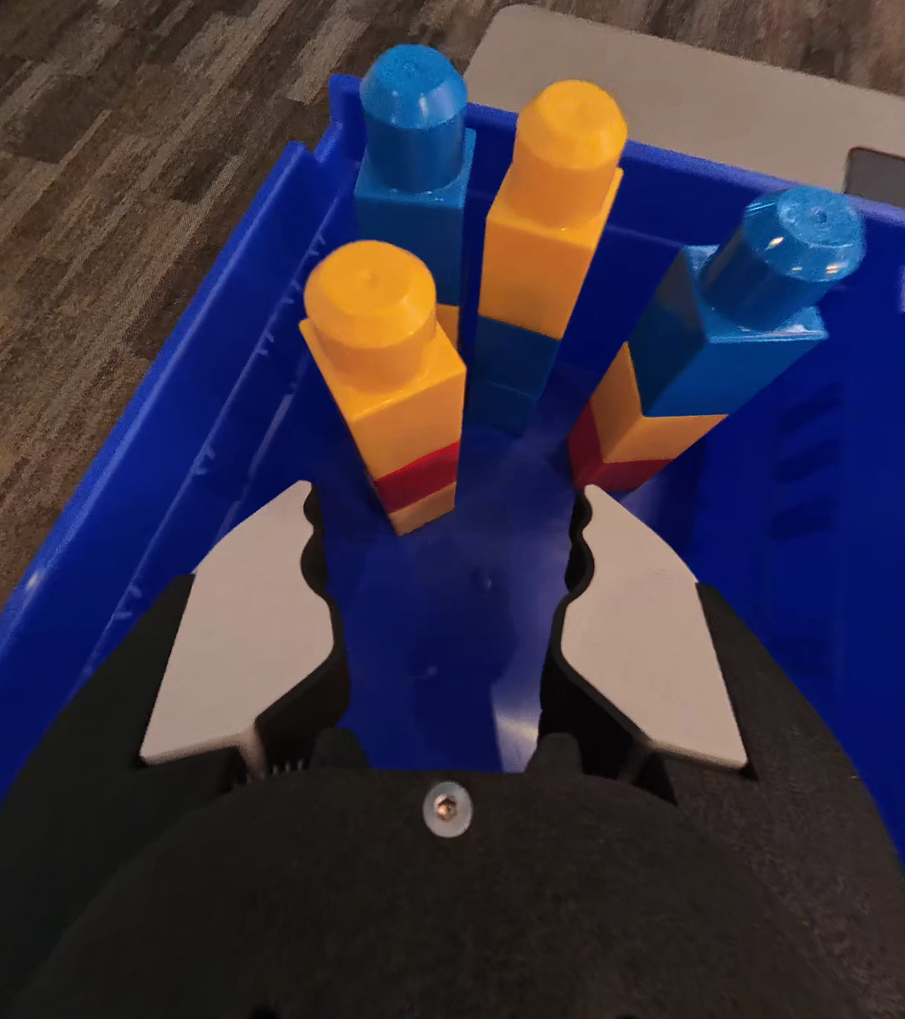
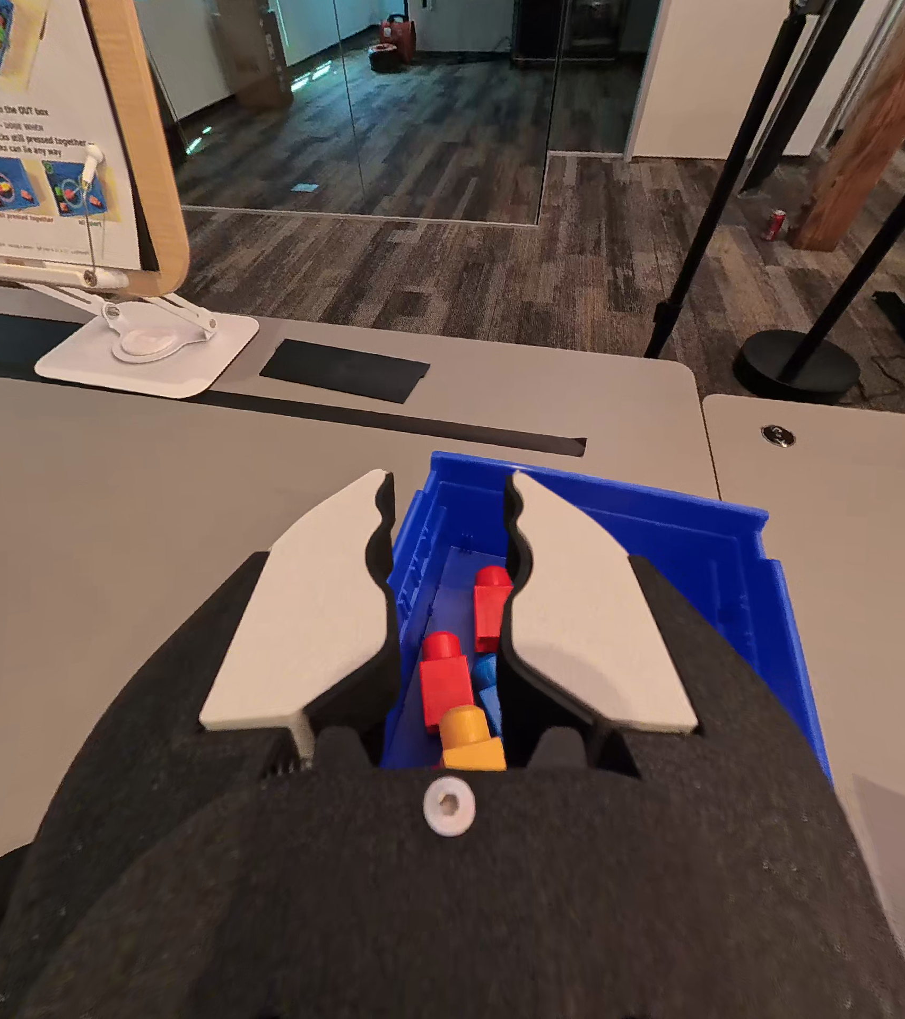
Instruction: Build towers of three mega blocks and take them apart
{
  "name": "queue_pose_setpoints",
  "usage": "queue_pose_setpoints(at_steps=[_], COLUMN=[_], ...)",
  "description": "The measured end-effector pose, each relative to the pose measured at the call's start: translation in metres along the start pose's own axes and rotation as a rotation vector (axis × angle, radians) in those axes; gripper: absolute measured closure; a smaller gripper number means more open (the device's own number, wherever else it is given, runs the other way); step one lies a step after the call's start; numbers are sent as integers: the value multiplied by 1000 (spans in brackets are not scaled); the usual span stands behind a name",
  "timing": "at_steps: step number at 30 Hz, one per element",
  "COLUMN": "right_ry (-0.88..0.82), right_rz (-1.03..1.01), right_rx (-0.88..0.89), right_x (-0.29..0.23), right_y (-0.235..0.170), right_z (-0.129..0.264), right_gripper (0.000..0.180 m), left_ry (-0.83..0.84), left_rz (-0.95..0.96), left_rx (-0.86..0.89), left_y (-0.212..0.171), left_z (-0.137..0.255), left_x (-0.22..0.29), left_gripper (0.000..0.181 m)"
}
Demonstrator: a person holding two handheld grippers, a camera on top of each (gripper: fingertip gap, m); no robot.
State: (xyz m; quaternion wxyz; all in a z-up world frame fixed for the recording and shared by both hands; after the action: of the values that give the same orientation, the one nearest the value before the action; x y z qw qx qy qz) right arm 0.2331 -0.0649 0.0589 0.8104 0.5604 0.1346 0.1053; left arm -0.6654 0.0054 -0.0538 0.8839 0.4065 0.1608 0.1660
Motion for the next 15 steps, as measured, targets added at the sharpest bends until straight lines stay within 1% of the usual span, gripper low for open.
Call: queue_pose_setpoints(at_steps=[1,6,9,11,13,15], right_ry=[-1,3,3,3,3,1], right_rz=[-12,-36,-39,-39,-37,-34], right_rx=[2,-4,-14,-18,-26,-35], right_x=[2,6,7,7,7,7], right_y=[-2,-7,-9,-9,-10,-11], right_z=[1,2,1,1,0,-1], right_gripper=[143,143,143,143,143,143], left_ry=[35,147,192,208,199,183], left_rz=[-13,-76,-109,-112,-92,-76], left_rx=[2,-21,-63,-73,-38,-15], left_y=[1,6,1,-3,-3,-3], left_z=[-5,-25,-36,-43,-46,-46], left_x=[-1,-5,-9,-13,-17,-22], left_gripper=[94,96,104,116,137,140])
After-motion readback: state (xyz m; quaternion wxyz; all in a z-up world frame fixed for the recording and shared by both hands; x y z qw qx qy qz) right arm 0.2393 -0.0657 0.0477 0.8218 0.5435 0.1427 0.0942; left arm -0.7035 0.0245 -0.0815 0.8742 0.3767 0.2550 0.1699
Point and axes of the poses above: each gripper's, where its closed fingertips meet, z back along the fingers, y out of its top, x = y × z across the jaws, the point moved 4 cm from there along z, back along the fingers, and after that the axes turned 13 degrees about y, right-handed, at the moved point
